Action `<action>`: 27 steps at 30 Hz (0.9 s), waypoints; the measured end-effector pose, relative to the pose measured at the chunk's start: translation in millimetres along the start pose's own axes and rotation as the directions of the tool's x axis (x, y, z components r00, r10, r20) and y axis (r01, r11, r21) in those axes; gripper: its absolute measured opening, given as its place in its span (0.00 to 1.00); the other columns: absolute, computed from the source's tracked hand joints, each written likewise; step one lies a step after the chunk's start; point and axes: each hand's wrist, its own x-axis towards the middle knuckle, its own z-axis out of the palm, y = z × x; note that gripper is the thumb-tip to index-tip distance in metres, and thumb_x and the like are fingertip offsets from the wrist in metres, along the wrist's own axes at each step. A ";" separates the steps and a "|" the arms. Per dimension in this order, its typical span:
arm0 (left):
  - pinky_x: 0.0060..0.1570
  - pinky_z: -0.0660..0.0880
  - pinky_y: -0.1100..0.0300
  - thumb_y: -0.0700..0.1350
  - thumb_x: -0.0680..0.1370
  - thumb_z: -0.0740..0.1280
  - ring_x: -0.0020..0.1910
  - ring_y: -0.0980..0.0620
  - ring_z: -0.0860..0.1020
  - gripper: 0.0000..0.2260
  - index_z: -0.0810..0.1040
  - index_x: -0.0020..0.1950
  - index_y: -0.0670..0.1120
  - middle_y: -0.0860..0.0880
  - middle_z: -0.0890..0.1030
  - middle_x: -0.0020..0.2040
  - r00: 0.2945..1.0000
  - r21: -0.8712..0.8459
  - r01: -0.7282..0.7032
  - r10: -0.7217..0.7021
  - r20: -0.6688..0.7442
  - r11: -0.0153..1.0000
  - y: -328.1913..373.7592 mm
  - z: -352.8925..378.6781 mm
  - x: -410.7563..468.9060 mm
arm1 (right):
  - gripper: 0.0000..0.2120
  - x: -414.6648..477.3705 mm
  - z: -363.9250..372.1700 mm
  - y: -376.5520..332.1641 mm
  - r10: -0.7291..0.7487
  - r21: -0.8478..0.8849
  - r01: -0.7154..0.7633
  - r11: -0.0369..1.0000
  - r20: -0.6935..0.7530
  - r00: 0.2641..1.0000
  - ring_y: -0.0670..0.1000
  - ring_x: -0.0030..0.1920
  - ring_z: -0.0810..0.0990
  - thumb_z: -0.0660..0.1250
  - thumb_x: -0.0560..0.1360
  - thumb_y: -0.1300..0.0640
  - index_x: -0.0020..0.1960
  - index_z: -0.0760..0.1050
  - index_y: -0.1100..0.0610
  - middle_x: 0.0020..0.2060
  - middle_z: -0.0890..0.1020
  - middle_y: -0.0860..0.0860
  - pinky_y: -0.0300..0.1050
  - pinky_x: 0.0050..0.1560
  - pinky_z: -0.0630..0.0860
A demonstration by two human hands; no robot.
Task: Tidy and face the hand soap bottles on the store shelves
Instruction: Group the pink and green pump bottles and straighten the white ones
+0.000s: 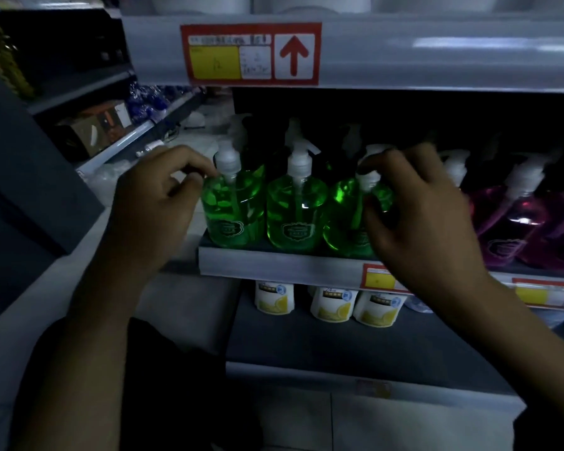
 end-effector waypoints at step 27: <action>0.45 0.68 0.60 0.44 0.76 0.66 0.55 0.48 0.69 0.17 0.75 0.65 0.52 0.44 0.69 0.59 0.991 0.363 -0.130 0.111 0.074 0.923 22.2 58.4 -20.8 | 0.28 7.2 13.5 -2.8 0.106 -0.199 -0.078 0.977 0.134 0.985 0.62 0.42 0.79 0.70 0.71 0.56 0.68 0.65 0.44 0.63 0.66 0.57 0.52 0.36 0.79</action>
